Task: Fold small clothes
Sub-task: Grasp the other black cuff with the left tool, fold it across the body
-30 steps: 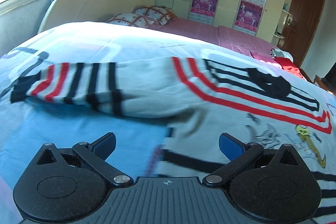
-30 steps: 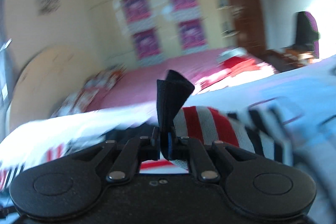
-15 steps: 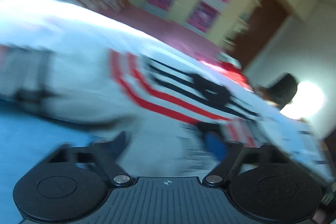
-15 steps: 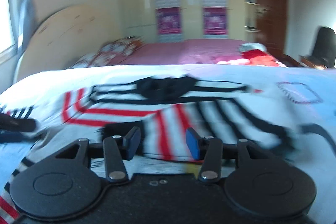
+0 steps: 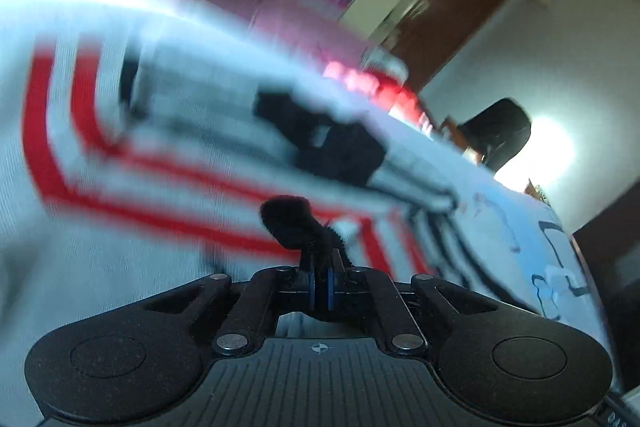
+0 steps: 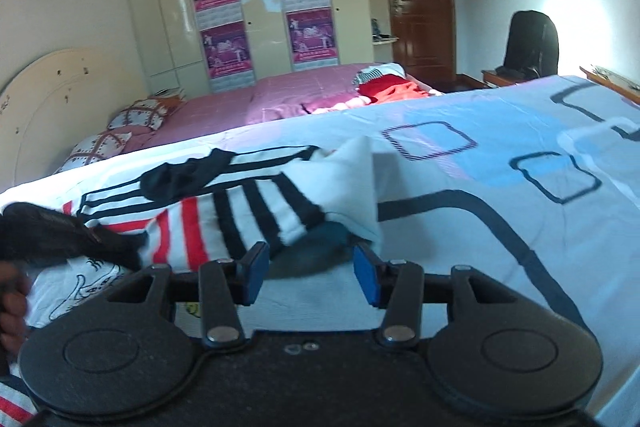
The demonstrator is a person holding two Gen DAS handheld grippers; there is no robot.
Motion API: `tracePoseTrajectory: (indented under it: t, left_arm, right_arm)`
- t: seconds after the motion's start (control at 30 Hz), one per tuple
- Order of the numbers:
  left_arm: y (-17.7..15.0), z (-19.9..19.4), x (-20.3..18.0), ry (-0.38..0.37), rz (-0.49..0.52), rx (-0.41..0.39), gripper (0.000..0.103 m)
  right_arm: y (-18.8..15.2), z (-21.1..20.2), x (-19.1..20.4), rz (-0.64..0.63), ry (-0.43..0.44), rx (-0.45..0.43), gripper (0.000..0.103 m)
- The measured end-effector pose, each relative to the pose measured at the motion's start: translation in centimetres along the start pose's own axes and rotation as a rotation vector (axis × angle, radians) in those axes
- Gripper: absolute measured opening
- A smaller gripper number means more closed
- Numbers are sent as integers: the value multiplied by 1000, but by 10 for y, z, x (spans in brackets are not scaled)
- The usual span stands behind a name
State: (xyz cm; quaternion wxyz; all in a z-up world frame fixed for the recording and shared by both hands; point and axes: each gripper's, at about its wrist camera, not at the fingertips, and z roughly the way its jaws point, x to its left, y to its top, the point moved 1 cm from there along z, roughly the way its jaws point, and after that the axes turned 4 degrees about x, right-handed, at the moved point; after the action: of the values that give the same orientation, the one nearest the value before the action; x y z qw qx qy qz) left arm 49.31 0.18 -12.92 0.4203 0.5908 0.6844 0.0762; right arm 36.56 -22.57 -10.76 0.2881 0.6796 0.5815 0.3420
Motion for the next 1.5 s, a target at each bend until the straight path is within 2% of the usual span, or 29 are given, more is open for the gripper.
tracePoseTrajectory:
  t: [0.1,0.17,0.27,0.33,0.37,0.5,0.57,0.6,0.7,0.73,0.77,0.8,0.83,0.87,0.9,0.97,1.0,1.03,1.07,1.17,1.2,1.23,1.37,1.43,1.47,1.5]
  left_arm:
    - [18,-28,-6,10,56,-95,5]
    - [22,-38,0,53,85,-116,5]
    - [15,-24,21,100,65,-48,5]
    - [7,-12,29,120,45,-19,5]
    - [4,-11,33,124,35,-17,5]
    - [-9,-11,39,141,16,-17,5]
    - [-15,-7,43,154,23,-15,5]
    - [-17,-6,43,153,23,-22,5]
    - [-21,-16,48,162,31,-22,5]
    - [-19,-18,48,164,27,-20,13]
    - [-18,-21,48,181,26,-32,23]
    - [-17,-25,47,209,33,-63,61]
    - [-14,-28,45,242,45,-105,87]
    - [-12,-30,44,270,57,-141,88]
    - [-7,-27,45,270,65,-134,88]
    - [-1,-13,46,260,64,-80,79]
    - [-2,-5,46,285,83,-59,61]
    - [-4,0,43,330,118,-57,53]
    - [-6,2,39,350,156,-65,51]
    - [-6,0,36,349,168,-70,18]
    - [-5,-1,37,331,150,-70,12]
    - [-6,-4,37,335,143,-80,10]
    - [-12,-9,31,380,140,-149,9]
    - [-18,-3,34,405,130,-146,9]
    - [-19,-1,32,415,148,-151,9]
    - [-18,-1,31,420,158,-142,10]
  right_arm:
    - [1,0,-7,26,3,-8,46]
    - [2,3,-11,41,9,-10,46]
    - [3,16,-16,53,13,2,41]
    - [6,30,-19,67,5,26,21]
    - [9,38,-22,77,3,38,19]
    - [18,65,-25,44,-23,43,25]
    - [13,88,-26,-6,-47,113,16]
    - [9,98,-26,-39,-84,154,18]
    - [14,92,-29,-38,-56,140,21]
    - [20,87,-31,-27,-40,97,34]
    - [26,83,-35,-13,-19,53,36]
    - [34,84,-39,-2,4,26,36]
    - [42,88,-43,8,24,15,36]
    - [50,96,-46,19,42,11,35]
    - [59,107,-50,31,56,12,33]
    - [73,132,-55,57,84,27,32]
    - [77,146,-59,68,99,37,32]
    - [81,160,-60,83,107,55,34]
    - [84,174,-63,108,118,81,35]
    - [85,205,-72,203,215,148,38]
    - [85,209,-75,225,252,154,23]
    - [86,211,-77,222,279,164,10]
    - [89,194,-75,159,211,101,9]
    - [86,201,-66,57,127,112,8]
    - [84,202,-65,46,112,95,8]
    - [85,201,-66,55,94,87,13]
